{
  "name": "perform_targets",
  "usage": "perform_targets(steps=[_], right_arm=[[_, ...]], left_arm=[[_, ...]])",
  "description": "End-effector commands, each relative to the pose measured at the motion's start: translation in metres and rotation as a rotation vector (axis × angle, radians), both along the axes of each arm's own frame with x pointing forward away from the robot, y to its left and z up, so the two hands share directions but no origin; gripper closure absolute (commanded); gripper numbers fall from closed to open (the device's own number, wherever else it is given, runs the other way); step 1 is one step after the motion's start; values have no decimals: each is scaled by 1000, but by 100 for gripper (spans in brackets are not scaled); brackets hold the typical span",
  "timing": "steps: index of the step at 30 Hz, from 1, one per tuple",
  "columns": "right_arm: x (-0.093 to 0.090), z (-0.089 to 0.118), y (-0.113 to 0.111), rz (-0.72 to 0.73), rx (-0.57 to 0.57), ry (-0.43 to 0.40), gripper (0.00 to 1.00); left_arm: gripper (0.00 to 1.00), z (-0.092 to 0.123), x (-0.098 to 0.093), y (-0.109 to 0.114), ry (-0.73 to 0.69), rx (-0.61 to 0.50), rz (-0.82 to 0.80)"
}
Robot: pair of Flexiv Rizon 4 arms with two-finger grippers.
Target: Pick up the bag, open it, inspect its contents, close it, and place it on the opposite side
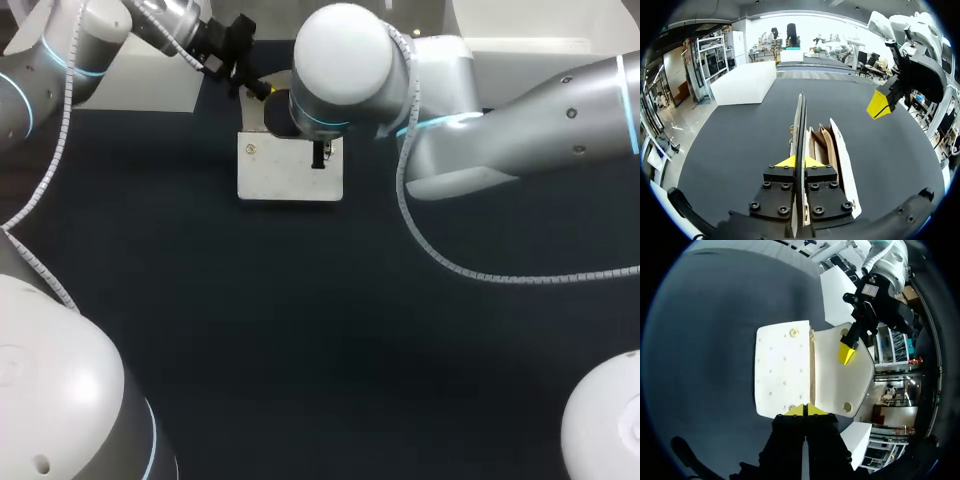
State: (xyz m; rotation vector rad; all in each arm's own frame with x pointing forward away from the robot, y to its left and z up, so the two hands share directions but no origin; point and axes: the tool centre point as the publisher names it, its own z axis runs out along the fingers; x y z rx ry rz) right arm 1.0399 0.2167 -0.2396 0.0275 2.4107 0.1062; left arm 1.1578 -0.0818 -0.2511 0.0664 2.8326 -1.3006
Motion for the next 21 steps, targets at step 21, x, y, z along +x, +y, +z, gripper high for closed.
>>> perform_targets(steps=[21], right_arm=[[-23,-34,-9,-24,108,47,100]], left_arm=[[100,-38,0,-4,-185,-37,-9]])
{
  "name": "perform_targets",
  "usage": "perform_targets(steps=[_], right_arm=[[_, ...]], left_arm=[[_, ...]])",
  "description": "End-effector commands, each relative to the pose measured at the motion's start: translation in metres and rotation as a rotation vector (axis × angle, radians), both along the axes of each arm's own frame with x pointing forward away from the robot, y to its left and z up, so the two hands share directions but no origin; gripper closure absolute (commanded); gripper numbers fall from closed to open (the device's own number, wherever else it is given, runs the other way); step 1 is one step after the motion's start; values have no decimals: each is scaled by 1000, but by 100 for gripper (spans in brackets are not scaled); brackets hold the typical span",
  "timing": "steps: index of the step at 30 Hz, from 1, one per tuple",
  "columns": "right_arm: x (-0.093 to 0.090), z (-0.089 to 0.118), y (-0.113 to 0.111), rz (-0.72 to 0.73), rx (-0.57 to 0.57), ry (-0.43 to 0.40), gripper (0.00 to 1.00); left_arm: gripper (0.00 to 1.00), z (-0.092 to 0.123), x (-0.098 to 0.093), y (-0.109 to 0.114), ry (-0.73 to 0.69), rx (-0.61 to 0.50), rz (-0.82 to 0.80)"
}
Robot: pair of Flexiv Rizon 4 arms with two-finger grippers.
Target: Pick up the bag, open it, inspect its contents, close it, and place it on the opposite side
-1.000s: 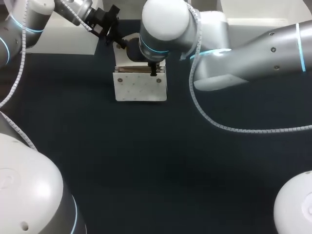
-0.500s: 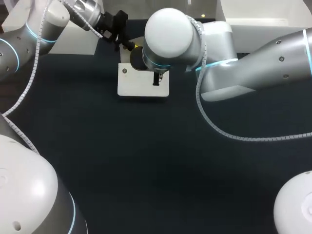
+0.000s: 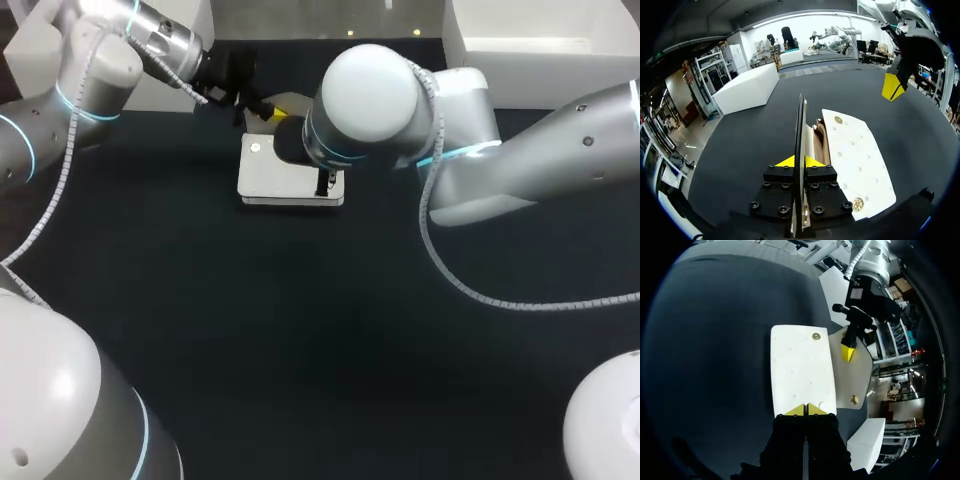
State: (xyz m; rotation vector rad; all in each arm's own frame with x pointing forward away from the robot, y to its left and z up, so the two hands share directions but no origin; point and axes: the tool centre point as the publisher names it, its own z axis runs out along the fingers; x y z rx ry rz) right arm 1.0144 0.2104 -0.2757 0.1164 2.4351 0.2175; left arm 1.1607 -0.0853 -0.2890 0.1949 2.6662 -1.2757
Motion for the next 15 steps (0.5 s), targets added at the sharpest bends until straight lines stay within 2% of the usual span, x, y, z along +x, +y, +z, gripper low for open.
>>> perform_targets(steps=[1,6,9,15], right_arm=[[3,2,-3,9,4,13,100],[3,2,-3,9,4,13,100],[-4,-3,4,16,1,-42,100],[-18,-25,7,30,-43,-85,100]], left_arm=[[100,0,-3,-1,-7,-3,7],[100,0,-3,-1,-7,-3,7],[100,-13,-4,-5,-66,-1,-5],[100,-34,3,-7,-117,13,3]])
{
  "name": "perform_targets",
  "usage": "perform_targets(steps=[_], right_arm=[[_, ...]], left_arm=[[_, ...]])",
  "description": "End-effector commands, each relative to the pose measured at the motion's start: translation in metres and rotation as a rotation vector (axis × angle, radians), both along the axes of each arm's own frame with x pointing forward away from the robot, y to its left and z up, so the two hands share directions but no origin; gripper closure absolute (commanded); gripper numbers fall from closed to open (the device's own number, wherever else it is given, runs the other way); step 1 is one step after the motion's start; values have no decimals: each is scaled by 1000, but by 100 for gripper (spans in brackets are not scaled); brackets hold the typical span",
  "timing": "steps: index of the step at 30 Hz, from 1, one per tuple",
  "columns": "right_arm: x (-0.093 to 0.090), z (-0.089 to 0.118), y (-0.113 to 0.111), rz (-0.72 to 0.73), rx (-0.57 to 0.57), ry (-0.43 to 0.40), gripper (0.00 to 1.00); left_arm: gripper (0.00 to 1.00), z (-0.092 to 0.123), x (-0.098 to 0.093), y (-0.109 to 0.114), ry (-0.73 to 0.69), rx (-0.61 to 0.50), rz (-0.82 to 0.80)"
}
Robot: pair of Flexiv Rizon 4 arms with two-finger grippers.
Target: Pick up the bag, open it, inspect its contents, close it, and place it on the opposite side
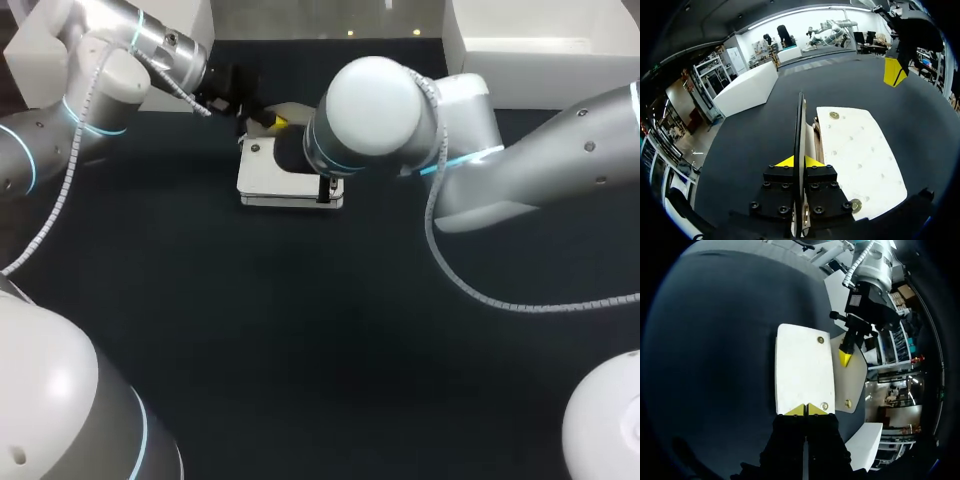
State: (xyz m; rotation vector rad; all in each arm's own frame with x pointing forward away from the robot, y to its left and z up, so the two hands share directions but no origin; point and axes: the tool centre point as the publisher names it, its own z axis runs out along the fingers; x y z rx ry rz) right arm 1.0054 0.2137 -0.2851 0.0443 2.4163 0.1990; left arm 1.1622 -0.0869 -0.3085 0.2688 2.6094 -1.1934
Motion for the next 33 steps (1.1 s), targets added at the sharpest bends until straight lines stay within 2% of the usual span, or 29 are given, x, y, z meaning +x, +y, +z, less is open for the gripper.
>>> perform_targets(steps=[1,5,7,8,14,20,33], right_arm=[[-11,-19,4,-12,-6,-63,100],[-17,-28,7,-15,-10,-85,100],[-17,-33,9,-12,-24,-91,78],[-17,-35,10,-12,-26,-85,71],[-14,-46,13,-9,-71,-89,55],[-8,-52,11,-9,-84,-104,53],[-6,-66,1,-26,-84,-95,54]], left_arm=[[100,-15,1,-5,-22,-23,11],[100,-15,1,-7,-31,-26,6],[100,-16,-1,-7,-29,-28,3],[100,-16,-2,-7,-21,-27,-1],[100,-17,-13,-1,6,-33,-15],[100,-15,-16,2,17,-36,-30],[100,-32,-5,-2,64,-3,-37]])
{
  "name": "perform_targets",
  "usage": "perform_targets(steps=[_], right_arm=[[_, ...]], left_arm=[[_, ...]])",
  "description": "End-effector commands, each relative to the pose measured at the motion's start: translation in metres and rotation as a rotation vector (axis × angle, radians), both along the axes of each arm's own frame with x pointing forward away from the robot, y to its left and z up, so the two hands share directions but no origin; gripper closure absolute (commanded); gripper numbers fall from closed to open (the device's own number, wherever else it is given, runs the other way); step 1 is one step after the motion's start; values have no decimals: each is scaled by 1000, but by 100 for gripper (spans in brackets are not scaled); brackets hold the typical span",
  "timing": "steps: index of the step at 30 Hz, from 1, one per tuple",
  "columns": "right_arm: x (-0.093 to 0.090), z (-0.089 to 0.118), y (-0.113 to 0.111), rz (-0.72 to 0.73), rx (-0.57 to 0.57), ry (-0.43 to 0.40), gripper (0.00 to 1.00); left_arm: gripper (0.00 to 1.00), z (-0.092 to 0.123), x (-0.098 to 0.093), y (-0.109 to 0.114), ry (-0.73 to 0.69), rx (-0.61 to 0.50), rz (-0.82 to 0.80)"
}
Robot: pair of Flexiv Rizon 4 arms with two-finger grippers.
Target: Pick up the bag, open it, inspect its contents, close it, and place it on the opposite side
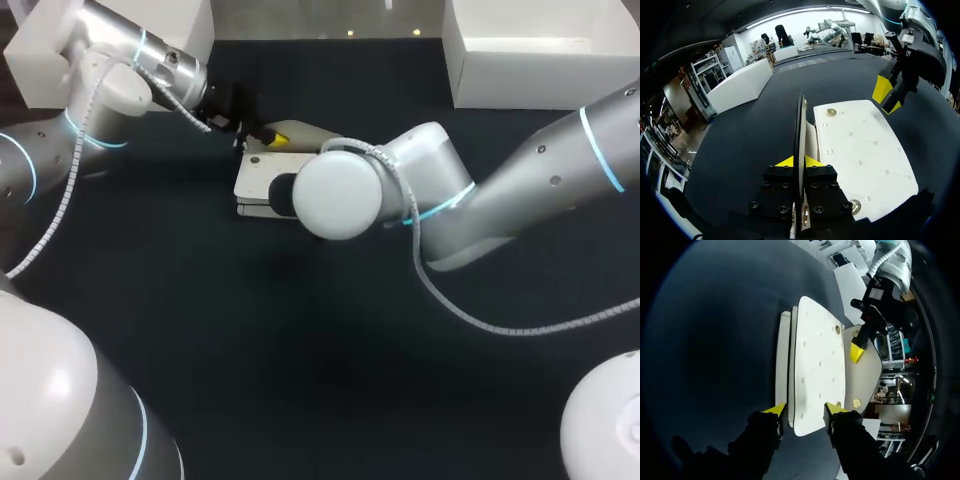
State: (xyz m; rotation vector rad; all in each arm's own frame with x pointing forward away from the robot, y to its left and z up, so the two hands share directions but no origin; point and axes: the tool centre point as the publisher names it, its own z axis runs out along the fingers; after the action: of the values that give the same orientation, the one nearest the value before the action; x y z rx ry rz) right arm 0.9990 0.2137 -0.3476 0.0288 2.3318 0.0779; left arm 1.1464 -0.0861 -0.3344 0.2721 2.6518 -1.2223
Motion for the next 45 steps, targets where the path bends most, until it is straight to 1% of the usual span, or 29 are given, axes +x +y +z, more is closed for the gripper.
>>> perform_targets(steps=[1,13,18,20,26,30,31,35,40,45], right_arm=[[0,-4,2,7,5,-7,54],[14,-16,5,-4,-23,8,60],[20,-19,5,-27,-12,9,64],[21,-19,5,-34,-6,7,69],[24,-18,4,-44,5,1,80],[24,-19,3,-52,14,1,98],[24,-19,3,-55,19,-2,100],[23,-18,1,-59,33,-7,100],[23,-20,1,-77,69,2,100],[23,-20,1,-77,69,2,100]], left_arm=[[100,-7,11,-2,21,0,-16],[100,-9,7,-4,36,13,-41],[100,-9,6,-4,36,15,-46],[100,-10,6,-4,36,14,-46],[100,-11,6,-4,39,15,-42],[100,-11,6,-3,38,15,-42],[100,-12,6,-2,36,13,-41],[100,-12,4,0,-9,-11,-43],[100,-12,-6,-1,-88,-17,-69],[100,-12,-17,-2,-183,-30,-94]])
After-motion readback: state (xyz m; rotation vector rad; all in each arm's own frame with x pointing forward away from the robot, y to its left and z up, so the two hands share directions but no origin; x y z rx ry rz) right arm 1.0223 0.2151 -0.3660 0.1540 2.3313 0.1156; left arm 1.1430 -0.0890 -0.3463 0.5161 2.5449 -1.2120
